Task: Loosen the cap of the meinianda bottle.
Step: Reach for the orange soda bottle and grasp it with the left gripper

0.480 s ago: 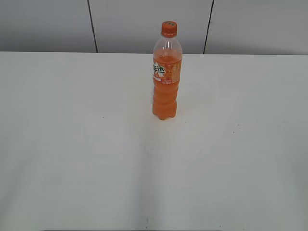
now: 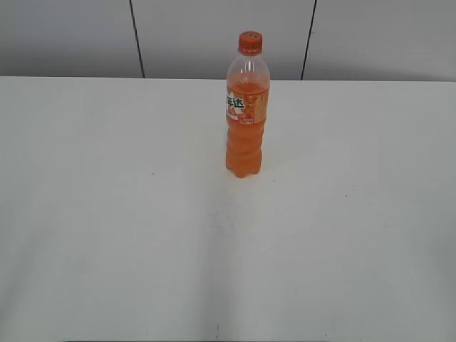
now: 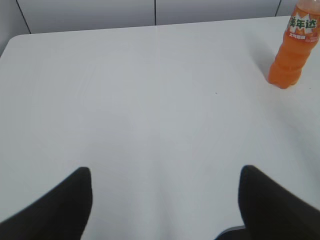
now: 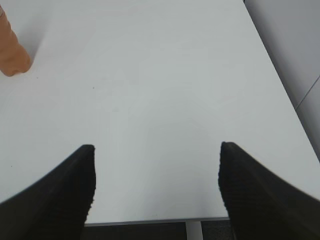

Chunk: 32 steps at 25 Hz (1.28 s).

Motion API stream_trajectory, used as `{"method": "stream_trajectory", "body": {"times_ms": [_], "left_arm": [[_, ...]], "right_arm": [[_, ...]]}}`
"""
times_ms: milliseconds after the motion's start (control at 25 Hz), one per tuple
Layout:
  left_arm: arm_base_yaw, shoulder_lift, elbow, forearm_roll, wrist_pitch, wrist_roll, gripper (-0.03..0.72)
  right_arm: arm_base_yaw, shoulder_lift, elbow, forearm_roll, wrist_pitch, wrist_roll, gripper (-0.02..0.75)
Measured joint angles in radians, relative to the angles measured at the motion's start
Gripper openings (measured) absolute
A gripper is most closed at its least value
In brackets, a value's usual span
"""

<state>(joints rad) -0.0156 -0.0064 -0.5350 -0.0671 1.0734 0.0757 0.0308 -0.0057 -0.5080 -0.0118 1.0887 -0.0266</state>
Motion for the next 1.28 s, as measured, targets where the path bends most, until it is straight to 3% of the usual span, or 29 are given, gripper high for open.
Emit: {"method": "stream_trajectory", "body": {"times_ms": [280,520,920,1280], "left_arm": [[0.0,0.0,-0.025,0.0,-0.059,0.0,0.544],[0.0,0.098,-0.095,-0.003,-0.354,0.0,0.544],[0.0,0.564,-0.114,-0.002,-0.864,0.029,0.544],[0.0,0.957,-0.19,0.035,-1.145,0.03,0.544]], "right_arm": [[0.0,0.0,0.0,0.0,0.0,0.0,0.577],[0.0,0.0,0.0,0.0,0.0,0.0,0.577],[0.0,0.0,0.0,0.0,0.0,0.0,0.577],[0.0,0.0,0.0,0.0,0.0,0.0,0.577]]}}
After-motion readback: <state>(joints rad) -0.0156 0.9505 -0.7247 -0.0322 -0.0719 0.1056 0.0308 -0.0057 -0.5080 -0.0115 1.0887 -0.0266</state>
